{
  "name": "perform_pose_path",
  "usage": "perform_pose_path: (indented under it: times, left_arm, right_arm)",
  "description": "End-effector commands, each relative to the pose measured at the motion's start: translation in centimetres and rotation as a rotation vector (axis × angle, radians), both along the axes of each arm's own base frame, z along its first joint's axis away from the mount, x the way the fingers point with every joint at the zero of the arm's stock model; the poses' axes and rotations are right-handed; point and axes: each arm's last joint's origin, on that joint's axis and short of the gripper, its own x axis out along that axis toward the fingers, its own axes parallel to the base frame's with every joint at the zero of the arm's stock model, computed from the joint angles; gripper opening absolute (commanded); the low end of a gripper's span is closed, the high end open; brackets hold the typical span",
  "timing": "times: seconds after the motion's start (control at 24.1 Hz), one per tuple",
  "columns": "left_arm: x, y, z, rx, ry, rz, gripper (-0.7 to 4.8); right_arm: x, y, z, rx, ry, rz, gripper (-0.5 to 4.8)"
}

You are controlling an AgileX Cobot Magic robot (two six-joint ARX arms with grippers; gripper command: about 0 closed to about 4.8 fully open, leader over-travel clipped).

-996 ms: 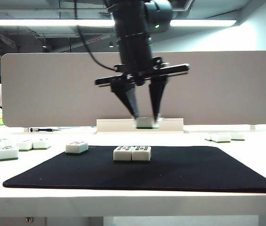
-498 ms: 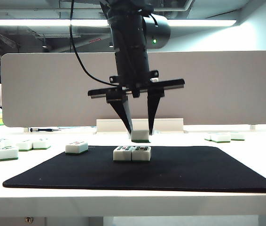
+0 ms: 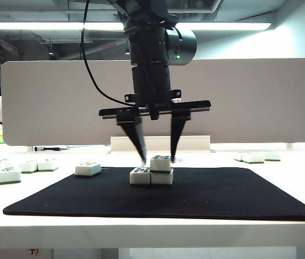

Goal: Arrange four mahjong tiles into a neat stack, creating two layers of paired tiles.

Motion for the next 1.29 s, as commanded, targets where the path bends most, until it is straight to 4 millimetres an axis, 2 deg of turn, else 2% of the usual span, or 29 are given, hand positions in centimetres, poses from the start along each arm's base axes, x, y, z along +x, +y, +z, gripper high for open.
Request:
perform_pose_path:
  times: [0.04,0.95,1.12,1.2,1.29]
  left_arm:
    - [-0.1,0.0,0.0,0.001,0.0,0.004,2.49]
    - [-0.2,0.3,1.5,0.024,-0.055,-0.039,2.48]
    - [-0.7,0.6,3.6,-0.044,-0.076,-0.053,2.48]
    - [-0.8,1.8,5.6,-0.046,-0.13,-0.131,2.48]
    - [-0.2,3.1,6.4,-0.029,-0.167,-0.119,2.48]
  right_arm:
    - [-0.2,0.0,0.1,-0.002,-0.026,0.0,-0.01]
    - [-0.2,0.0,0.1,-0.003,-0.025,0.0,-0.01]
    - [-0.2,0.0,0.1,-0.003,-0.025,0.0,-0.01]
    - [-0.2,0.0,0.1,-0.003,-0.025,0.0,-0.01]
    - [-0.2,0.0,0.1,-0.002,-0.025,0.0,-0.01]
